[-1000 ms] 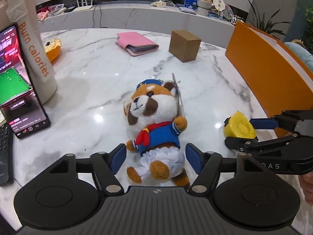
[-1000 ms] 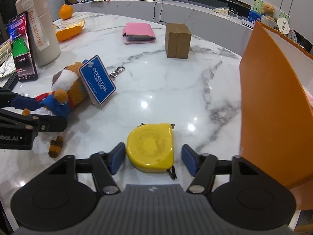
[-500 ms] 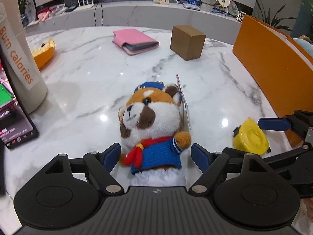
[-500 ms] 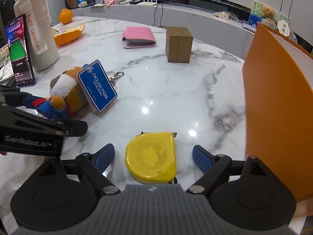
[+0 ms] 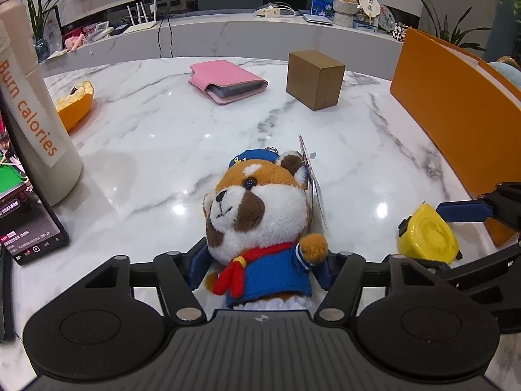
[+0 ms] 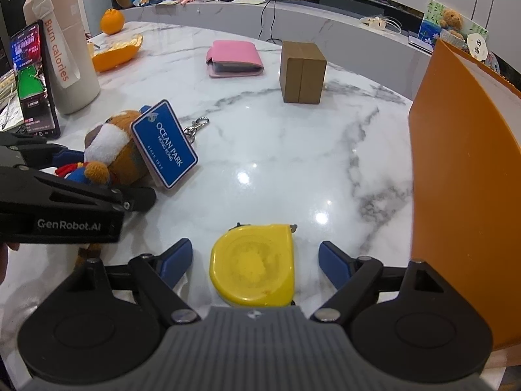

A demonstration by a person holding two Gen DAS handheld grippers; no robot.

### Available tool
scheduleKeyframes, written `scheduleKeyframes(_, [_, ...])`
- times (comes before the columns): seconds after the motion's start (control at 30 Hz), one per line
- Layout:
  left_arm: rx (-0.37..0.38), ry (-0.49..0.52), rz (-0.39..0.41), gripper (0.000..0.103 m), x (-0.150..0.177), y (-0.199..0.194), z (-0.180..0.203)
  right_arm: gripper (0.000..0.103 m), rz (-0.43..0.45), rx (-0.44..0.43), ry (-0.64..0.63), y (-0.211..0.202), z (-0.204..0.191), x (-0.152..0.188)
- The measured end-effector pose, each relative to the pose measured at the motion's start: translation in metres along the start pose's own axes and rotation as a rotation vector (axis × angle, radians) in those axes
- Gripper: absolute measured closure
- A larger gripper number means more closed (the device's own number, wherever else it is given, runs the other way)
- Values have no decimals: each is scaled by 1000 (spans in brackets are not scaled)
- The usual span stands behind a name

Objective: Organize objects
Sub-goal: 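Lift the panda plush and tape measure off the table with both tools, then carry the panda plush and tape measure over the orange box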

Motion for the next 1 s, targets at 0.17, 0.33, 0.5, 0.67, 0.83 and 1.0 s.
scheduleKeyframes(0.17, [11,6,-13,34,1,-3,0,51,-17,-8,-13,-6,-2,-2])
scheduleKeyframes(0.33, [20,-4,-13,39,3,-7,0,51,-24,-10,-7,-8,-1,-1])
scheduleKeyframes(0.5, [23,-4,-6,41,3,-11,1,51,-27,-8,-10,-9,0,-1])
scheduleKeyframes(0.67, [32,0,18,42,-2,-21,6,51,-2,-4,-2,-18,4,-6])
scheduleKeyframes(0.83, [48,20,44,42,-14,-32,19,51,61,35,4,-36,15,-17])
scheduleKeyframes(1.0, [72,47,75,42,-29,-42,39,51,119,65,37,-56,35,-26])
Point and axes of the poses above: each gripper's, at about its wrist camera, not at the fingertips, and y roughly the way its jaws point, z to its right, x to its underside, the point moved 5 cm from there along y, roughly the way its jaws point, and after that the axes turned 15 degrees about -y, right-handed, at the moved point
